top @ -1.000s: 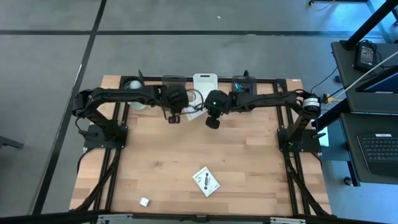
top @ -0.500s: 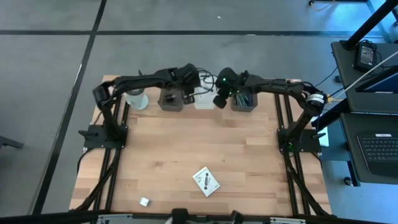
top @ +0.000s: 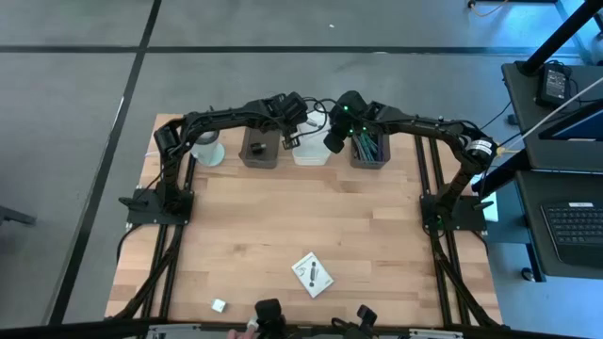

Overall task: Pick and place items into bin
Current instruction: Put the top white card reader box into the white bin, then put the white card reader box into the white bin

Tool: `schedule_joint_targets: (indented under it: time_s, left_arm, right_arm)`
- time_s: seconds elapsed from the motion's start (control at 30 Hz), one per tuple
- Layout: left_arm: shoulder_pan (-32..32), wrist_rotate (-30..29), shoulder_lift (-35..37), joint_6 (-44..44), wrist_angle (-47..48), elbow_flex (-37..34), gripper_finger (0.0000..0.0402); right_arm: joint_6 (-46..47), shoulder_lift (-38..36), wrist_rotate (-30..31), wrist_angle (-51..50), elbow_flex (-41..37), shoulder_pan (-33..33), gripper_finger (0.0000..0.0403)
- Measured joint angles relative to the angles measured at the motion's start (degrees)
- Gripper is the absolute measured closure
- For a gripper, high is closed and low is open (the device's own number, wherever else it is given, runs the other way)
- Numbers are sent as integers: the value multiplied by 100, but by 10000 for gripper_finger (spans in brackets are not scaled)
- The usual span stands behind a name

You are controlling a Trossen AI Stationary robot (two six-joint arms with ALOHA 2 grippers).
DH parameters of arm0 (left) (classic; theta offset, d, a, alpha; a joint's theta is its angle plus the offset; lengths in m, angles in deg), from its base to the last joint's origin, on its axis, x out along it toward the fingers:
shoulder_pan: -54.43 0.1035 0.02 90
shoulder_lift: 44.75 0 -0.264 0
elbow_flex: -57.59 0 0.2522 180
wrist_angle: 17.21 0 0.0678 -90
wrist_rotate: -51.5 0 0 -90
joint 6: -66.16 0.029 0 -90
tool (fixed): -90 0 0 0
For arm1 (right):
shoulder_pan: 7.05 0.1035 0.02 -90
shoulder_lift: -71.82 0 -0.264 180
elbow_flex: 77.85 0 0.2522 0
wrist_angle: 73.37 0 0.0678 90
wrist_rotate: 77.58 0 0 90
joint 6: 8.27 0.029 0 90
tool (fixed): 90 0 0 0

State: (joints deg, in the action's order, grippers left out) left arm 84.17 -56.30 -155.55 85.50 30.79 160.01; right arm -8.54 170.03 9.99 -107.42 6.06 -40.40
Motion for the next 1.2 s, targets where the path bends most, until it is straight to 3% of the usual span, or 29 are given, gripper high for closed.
schedule_joint_targets:
  time_s: [0.37,0.83,0.97,1.2]
  left_arm:
    - [26,96,26,-165,27,2,251]
    - [66,-107,30,-107,341,2,236]
    - [33,-647,30,-108,352,2,239]
    - [-358,-2595,50,-71,417,0,257]
  right_arm:
    - [-1,-2,4,-110,5,-54,261]
    - [-24,-197,17,-634,-4,-311,250]
    - [-10,-512,16,-657,-4,-320,250]
    - [464,-1137,-71,-1038,-8,-255,250]
